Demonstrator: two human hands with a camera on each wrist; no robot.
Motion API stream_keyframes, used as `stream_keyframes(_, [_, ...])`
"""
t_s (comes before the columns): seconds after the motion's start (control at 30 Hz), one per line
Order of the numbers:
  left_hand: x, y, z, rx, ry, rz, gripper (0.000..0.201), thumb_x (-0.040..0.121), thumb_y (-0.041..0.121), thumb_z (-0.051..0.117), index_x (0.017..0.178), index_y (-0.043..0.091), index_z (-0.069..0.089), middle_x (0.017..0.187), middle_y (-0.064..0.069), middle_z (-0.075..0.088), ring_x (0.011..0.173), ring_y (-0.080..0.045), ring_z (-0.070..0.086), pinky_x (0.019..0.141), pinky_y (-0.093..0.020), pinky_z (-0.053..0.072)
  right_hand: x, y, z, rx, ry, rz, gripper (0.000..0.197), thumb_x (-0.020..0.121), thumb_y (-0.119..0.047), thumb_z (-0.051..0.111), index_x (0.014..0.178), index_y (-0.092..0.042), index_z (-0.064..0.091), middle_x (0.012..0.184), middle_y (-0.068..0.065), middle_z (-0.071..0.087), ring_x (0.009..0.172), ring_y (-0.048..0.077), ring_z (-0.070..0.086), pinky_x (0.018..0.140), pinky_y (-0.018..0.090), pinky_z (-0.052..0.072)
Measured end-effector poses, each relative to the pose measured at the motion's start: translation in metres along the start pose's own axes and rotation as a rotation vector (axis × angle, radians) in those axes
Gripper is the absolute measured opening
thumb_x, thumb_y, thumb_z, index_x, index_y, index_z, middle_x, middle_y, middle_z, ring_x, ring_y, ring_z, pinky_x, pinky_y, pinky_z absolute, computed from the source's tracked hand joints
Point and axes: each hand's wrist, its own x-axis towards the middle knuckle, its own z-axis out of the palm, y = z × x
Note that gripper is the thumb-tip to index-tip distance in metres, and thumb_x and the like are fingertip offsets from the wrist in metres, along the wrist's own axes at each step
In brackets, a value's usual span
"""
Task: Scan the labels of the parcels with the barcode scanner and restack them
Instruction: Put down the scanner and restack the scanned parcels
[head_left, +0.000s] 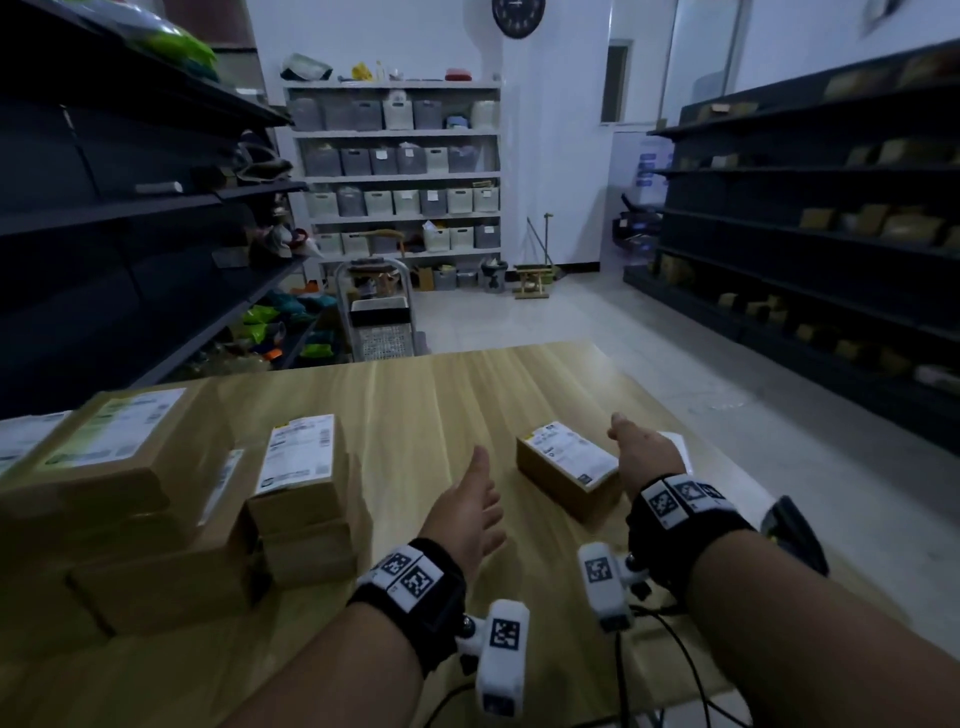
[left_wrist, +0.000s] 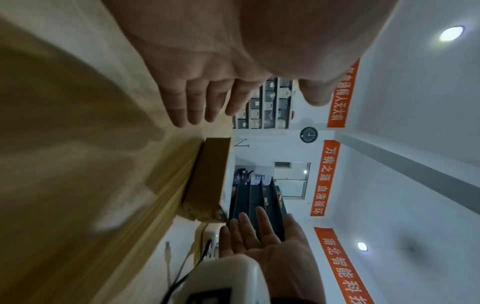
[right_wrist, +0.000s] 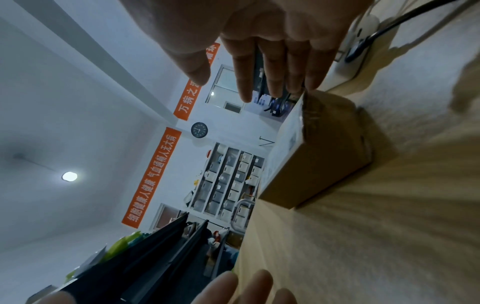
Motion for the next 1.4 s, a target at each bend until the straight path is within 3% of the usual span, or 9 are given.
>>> stream_keyframes(0.2, [0.021, -0.001, 0.028, -0.09, -0.031, -0.032, 0.095, 0.101, 0.071, 0.055, 0.163, 0.0, 0.042, 0.16, -0.015, 0.057, 0.133, -0.026, 0.063, 0.115, -0.044, 0.051, 0.022, 0.005, -0.004, -0.071, -0.074, 0.091, 0.063, 0.11, -0.054, 0.04, 0.139, -0.004, 0.065, 0.144, 0.02, 0.062, 0.123, 0.037, 0.059, 0.103, 0.04, 0.041])
stream_keyframes(0.4, [0.022, 0.001, 0.045, -0.09, -0.148, -0.03, 0.073, 0.108, 0.064, 0.046, 0.147, 0.003, 0.062, 0.112, -0.002, 0.081, 0.103, -0.013, 0.077, 0.085, -0.026, 0.059, 0.025, 0.017, 0.013, -0.102, -0.127, 0.158, 0.061, 0.098, -0.06, 0.057, 0.126, -0.007, 0.07, 0.128, 0.017, 0.076, 0.121, 0.039, 0.069, 0.111, 0.048, 0.05])
stream_keyframes(0.5, [0.025, -0.003, 0.041, -0.051, -0.146, -0.008, 0.07, 0.107, 0.068, 0.046, 0.128, 0.009, 0.076, 0.096, 0.0, 0.087, 0.083, -0.009, 0.084, 0.064, -0.022, 0.062, 0.013, 0.02, 0.022, -0.264, -0.218, 0.058, 0.057, 0.106, -0.025, 0.053, 0.161, -0.019, 0.04, 0.146, 0.015, 0.065, 0.132, 0.037, 0.064, 0.116, 0.051, 0.046])
stream_keyframes(0.63, [0.019, 0.001, 0.023, 0.078, -0.111, 0.072, 0.074, 0.092, 0.088, 0.048, 0.107, 0.025, 0.082, 0.104, 0.003, 0.087, 0.094, -0.009, 0.081, 0.079, -0.027, 0.062, 0.004, 0.022, 0.032, -0.042, -0.207, 0.075, 0.046, 0.1, -0.044, 0.062, 0.129, -0.008, 0.069, 0.13, 0.02, 0.073, 0.121, 0.042, 0.069, 0.106, 0.057, 0.055])
stream_keyframes(0.8, [-0.011, 0.03, -0.005, 0.202, -0.02, 0.277, 0.071, 0.076, 0.102, 0.045, 0.081, 0.042, 0.083, 0.09, 0.025, 0.083, 0.11, -0.007, 0.073, 0.12, -0.046, 0.049, -0.02, -0.01, 0.042, 0.28, -0.229, 0.024, 0.034, 0.108, -0.024, 0.052, 0.138, -0.011, 0.065, 0.118, 0.011, 0.076, 0.106, 0.031, 0.075, 0.095, 0.05, 0.062])
stream_keyframes(0.9, [-0.037, 0.053, -0.029, 0.243, 0.043, 0.399, 0.088, 0.065, 0.109, 0.039, 0.097, 0.039, 0.081, 0.108, 0.017, 0.084, 0.118, -0.011, 0.074, 0.121, -0.049, 0.048, -0.062, -0.047, 0.048, 0.449, -0.224, -0.012, 0.033, 0.106, -0.031, 0.058, 0.097, -0.004, 0.076, 0.096, 0.011, 0.082, 0.093, 0.028, 0.079, 0.088, 0.044, 0.064])
stream_keyframes(1.17, [-0.106, 0.105, -0.118, 0.274, 0.214, 0.542, 0.116, 0.06, 0.116, 0.027, 0.13, 0.039, 0.079, 0.124, 0.015, 0.082, 0.122, -0.008, 0.073, 0.121, -0.047, 0.047, -0.134, -0.121, 0.113, 0.631, -0.48, -0.106, 0.037, 0.109, -0.03, 0.056, 0.087, -0.005, 0.073, 0.072, -0.001, 0.081, 0.074, 0.015, 0.079, 0.068, 0.028, 0.063])
stream_keyframes(1.27, [-0.117, 0.114, -0.146, 0.189, 0.276, 0.483, 0.131, 0.046, 0.119, 0.035, 0.133, 0.032, 0.079, 0.125, 0.009, 0.083, 0.122, -0.014, 0.075, 0.107, -0.041, 0.055, -0.15, -0.129, 0.141, 0.623, -0.526, -0.106, 0.037, 0.109, -0.032, 0.057, 0.086, -0.008, 0.073, 0.073, -0.002, 0.081, 0.074, 0.014, 0.078, 0.069, 0.028, 0.064])
stream_keyframes(1.4, [-0.124, 0.118, -0.163, 0.124, 0.319, 0.403, 0.096, 0.088, 0.093, 0.031, 0.132, 0.023, 0.078, 0.104, 0.01, 0.084, 0.089, -0.003, 0.08, 0.064, -0.02, 0.058, -0.16, -0.126, 0.171, 0.599, -0.552, -0.067, 0.038, 0.107, -0.036, 0.059, 0.087, -0.008, 0.073, 0.086, 0.004, 0.083, 0.09, 0.023, 0.078, 0.086, 0.039, 0.065])
